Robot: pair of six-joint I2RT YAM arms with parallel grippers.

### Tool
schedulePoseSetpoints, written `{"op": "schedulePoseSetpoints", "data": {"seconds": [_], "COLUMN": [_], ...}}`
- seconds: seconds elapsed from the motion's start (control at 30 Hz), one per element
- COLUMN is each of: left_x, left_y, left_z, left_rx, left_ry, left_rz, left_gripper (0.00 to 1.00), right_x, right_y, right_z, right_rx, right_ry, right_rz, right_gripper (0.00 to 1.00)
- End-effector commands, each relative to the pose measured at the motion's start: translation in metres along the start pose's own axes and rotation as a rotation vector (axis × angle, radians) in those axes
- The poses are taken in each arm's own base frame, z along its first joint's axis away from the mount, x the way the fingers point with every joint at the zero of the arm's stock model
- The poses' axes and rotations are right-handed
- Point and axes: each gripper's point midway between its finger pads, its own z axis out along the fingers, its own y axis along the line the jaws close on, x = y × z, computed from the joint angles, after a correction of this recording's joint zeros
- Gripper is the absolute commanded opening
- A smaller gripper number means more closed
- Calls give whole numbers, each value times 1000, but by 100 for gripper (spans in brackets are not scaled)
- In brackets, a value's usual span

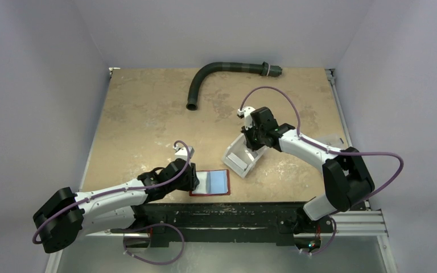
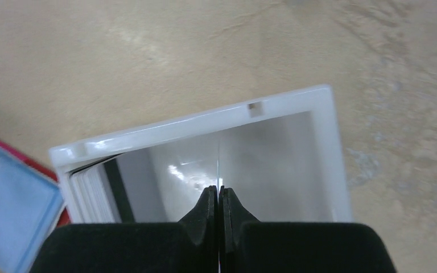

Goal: Put the credit cards into the card holder
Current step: Pick up the credit card from the storage box.

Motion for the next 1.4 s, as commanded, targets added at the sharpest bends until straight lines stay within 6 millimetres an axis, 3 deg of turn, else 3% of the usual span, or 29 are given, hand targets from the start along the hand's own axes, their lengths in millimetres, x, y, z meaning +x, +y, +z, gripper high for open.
{"op": "schedulePoseSetpoints", "data": {"seconds": [0.0,0.37,0.7,0.87,0.97,1.2,1.3,1.37], "left_x": [-18,-20,-23,-29,-36,-47,-61,-72], "left_y": [-14,-17,-19,-29,-38,-48,-61,-72], "left_z": [-5,-4,-9,-16,-21,-34,-47,-60], "left_rx": [40,41,46,85,119,173,226,276], "left_ry": [-34,-34,-34,-30,-30,-41,-60,-77], "left_rz": [-16,-24,-13,-12,-19,-42,-48,-52], "left_gripper": [32,33,34,38,43,54,60,64], "right_x": [-9,-6,-34,-64,-68,-86,-90,-90], "right_y": [-52,-97,-139,-126,-111,-88,-62,-26], "right_z": [-7,-3,-23,-33,-45,-126,-144,-143], "right_rx": [312,565,789,719,687,648,518,311], "right_ry": [-29,18,-23,-58,-55,-187,-259,-277], "right_rz": [46,-8,-127,-138,-73,47,158,236], "right_gripper": [0,0,0,0,0,0,0,0]}}
